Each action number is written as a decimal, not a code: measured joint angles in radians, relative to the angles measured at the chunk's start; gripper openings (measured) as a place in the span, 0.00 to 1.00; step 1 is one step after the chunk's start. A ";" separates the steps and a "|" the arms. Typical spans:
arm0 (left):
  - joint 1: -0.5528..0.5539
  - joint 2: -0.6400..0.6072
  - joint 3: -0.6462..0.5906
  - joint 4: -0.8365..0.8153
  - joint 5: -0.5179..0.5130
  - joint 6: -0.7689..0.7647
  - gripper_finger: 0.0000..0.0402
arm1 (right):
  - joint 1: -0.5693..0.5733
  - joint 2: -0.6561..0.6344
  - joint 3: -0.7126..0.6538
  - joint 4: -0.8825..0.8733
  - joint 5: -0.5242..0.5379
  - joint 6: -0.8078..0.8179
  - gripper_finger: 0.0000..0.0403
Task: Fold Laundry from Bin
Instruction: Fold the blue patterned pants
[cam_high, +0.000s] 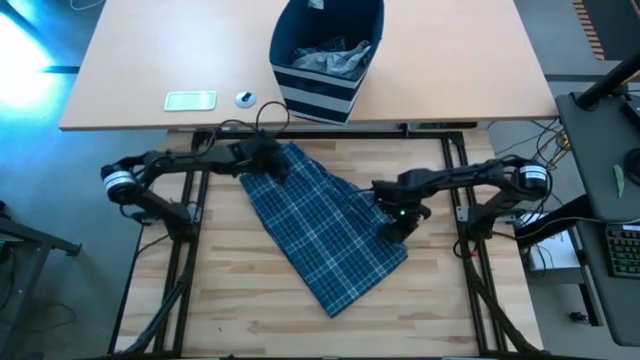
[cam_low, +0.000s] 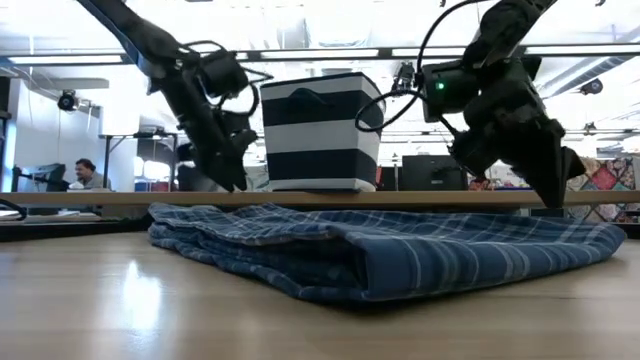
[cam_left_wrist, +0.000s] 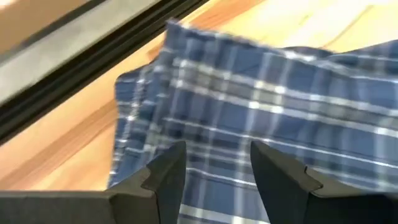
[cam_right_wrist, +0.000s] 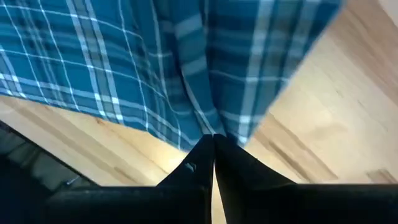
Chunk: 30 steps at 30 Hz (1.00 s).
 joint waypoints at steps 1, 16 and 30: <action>-0.014 -0.007 -0.007 0.009 -0.004 -0.002 0.41 | 0.003 0.010 -0.002 0.016 0.016 0.002 0.02; 0.026 0.243 -0.039 0.219 -0.070 -0.053 0.41 | 0.156 0.086 -0.029 0.043 -0.016 0.013 0.02; 0.006 0.208 0.001 0.219 -0.016 0.044 0.41 | 0.203 0.117 -0.053 0.257 -0.016 0.015 0.02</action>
